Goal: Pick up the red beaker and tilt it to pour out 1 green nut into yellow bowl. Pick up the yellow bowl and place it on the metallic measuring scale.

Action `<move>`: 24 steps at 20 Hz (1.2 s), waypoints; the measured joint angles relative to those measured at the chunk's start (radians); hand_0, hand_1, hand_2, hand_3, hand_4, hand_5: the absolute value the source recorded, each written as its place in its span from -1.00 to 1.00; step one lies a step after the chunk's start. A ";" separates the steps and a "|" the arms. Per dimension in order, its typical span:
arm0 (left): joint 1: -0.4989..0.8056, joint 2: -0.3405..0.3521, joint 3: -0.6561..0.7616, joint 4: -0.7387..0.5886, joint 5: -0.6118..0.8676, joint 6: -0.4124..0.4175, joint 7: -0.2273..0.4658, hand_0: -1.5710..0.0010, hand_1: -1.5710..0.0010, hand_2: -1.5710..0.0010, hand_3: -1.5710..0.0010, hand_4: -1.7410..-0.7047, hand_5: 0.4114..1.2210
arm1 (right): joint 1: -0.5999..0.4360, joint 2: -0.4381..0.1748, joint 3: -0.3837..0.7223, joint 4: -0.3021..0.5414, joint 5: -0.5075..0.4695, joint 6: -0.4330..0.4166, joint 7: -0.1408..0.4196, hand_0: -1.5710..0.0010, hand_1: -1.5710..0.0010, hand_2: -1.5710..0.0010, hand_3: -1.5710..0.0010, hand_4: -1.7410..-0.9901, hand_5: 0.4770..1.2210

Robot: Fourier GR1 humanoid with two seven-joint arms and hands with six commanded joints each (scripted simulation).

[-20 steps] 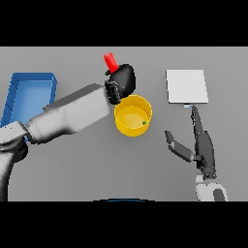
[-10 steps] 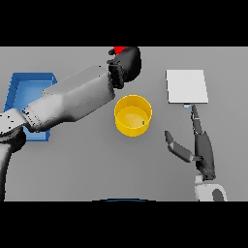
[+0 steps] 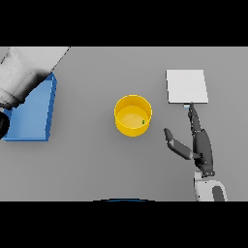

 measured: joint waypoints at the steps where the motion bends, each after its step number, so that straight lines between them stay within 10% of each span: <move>1: 0.021 0.035 0.058 0.033 0.061 0.019 0.018 -1.00 -1.00 -0.98 -0.74 -0.98 1.00 | -0.007 -0.004 -0.005 -0.012 -0.007 0.001 0.003 1.00 1.00 1.00 1.00 0.42 -0.69; 9: 0.257 0.224 0.397 0.018 0.493 0.193 0.142 -1.00 -1.00 -1.00 -0.80 -1.00 1.00 | -0.021 -0.030 -0.016 0.022 -0.015 0.016 -0.027 1.00 1.00 1.00 1.00 0.38 -0.69; 19: 0.808 0.377 0.510 -0.498 0.804 0.558 0.537 -1.00 -1.00 -1.00 -0.85 -1.00 1.00 | -0.006 -0.057 0.004 0.014 0.018 0.031 -0.022 1.00 1.00 1.00 1.00 0.42 -0.52; 24: 1.014 0.398 0.488 -0.655 0.865 0.682 0.586 -1.00 -1.00 -1.00 -0.88 -1.00 1.00 | -0.023 -0.049 0.008 0.014 0.020 0.026 -0.003 1.00 1.00 1.00 1.00 0.40 -0.50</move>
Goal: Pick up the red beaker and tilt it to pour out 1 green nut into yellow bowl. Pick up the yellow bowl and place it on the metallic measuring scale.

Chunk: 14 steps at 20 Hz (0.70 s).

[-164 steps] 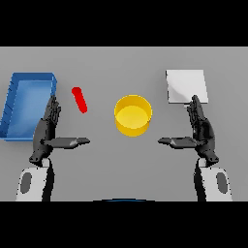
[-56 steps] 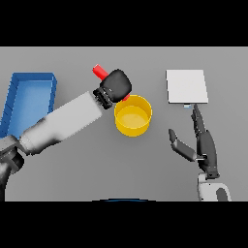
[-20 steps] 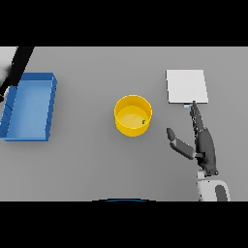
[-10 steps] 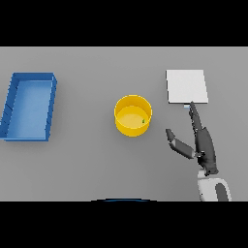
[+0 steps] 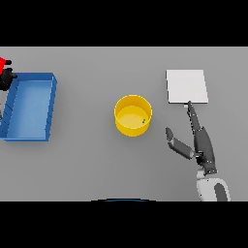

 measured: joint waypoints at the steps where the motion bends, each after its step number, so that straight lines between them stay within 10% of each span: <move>1: 0.016 -0.003 -0.004 0.001 0.004 0.019 0.006 -1.00 -1.00 -1.00 -0.90 -1.00 1.00 | 0.008 -0.002 0.003 -0.002 0.007 -0.002 -0.014 1.00 1.00 1.00 1.00 0.40 -0.50; 7: 0.077 -0.001 -0.051 -0.032 0.034 0.086 0.015 -1.00 -1.00 -1.00 -0.97 -1.00 0.37 | 0.016 -0.011 -0.001 -0.010 0.010 -0.003 -0.020 1.00 1.00 1.00 1.00 0.43 -0.50; 9: 0.068 0.013 -0.088 -0.008 0.049 0.069 0.020 -1.00 -1.00 -1.00 -0.91 -0.59 0.12 | 0.008 -0.001 0.006 0.003 0.008 -0.001 -0.035 1.00 1.00 1.00 1.00 0.45 -0.50; 11: 0.075 0.039 -0.111 -0.046 0.086 0.005 0.010 -0.86 -0.50 -0.51 -0.44 -0.01 -0.03 | 0.025 0.000 0.007 0.002 0.004 0.002 -0.039 1.00 1.00 1.00 1.00 0.47 -0.50; 14: 0.081 0.080 -0.123 -0.079 0.161 -0.107 0.020 0.05 0.23 0.22 0.26 0.49 -0.19 | 0.026 -0.005 0.004 -0.015 0.006 -0.004 -0.037 1.00 1.00 1.00 1.00 0.49 -0.49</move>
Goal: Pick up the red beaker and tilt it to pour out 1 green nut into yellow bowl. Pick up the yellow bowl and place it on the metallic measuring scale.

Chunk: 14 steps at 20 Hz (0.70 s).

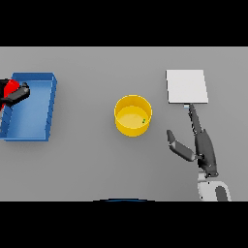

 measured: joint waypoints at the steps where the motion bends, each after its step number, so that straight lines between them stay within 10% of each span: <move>1: 0.002 0.017 -0.009 -0.015 0.014 -0.023 -0.001 0.24 0.38 0.37 0.41 0.59 -0.23 | -0.002 0.003 0.002 0.009 0.007 -0.005 0.008 1.00 1.00 1.00 1.00 0.49 -0.49; 6: -0.001 0.031 -0.001 -0.027 0.059 -0.097 -0.019 0.75 0.80 0.80 0.81 0.81 -0.34 | 0.015 0.000 0.010 -0.011 0.015 -0.003 0.002 1.00 1.00 1.00 1.00 0.47 -0.49; 14: -0.022 -0.001 0.027 0.004 0.059 -0.051 -0.085 0.96 0.97 0.97 0.97 0.86 -0.34 | -0.011 -0.023 0.045 -0.019 0.085 0.004 0.054 1.00 1.00 1.00 1.00 0.54 -0.42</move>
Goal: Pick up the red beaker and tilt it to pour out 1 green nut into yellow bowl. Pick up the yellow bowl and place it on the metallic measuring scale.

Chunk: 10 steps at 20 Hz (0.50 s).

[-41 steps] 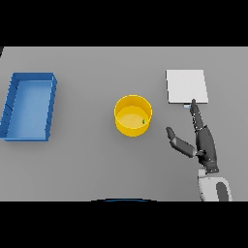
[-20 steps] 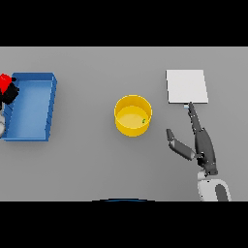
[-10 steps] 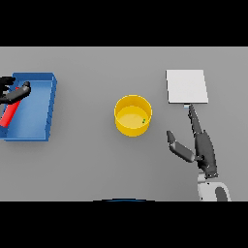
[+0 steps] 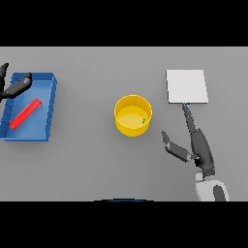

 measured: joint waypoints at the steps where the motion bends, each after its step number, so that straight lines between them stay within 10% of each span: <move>1: 0.005 -0.006 -0.002 0.000 0.001 0.004 -0.007 0.97 0.97 0.97 0.97 0.86 -0.32 | -0.023 -0.008 0.011 -0.005 0.003 0.018 -0.005 1.00 1.00 1.00 1.00 0.49 -0.38; 10: 0.007 -0.011 -0.009 -0.009 0.003 0.009 0.003 1.00 1.00 1.00 1.00 0.83 -0.27 | -0.297 -0.231 0.137 0.077 0.232 0.200 0.056 1.00 1.00 1.00 1.00 0.23 -0.48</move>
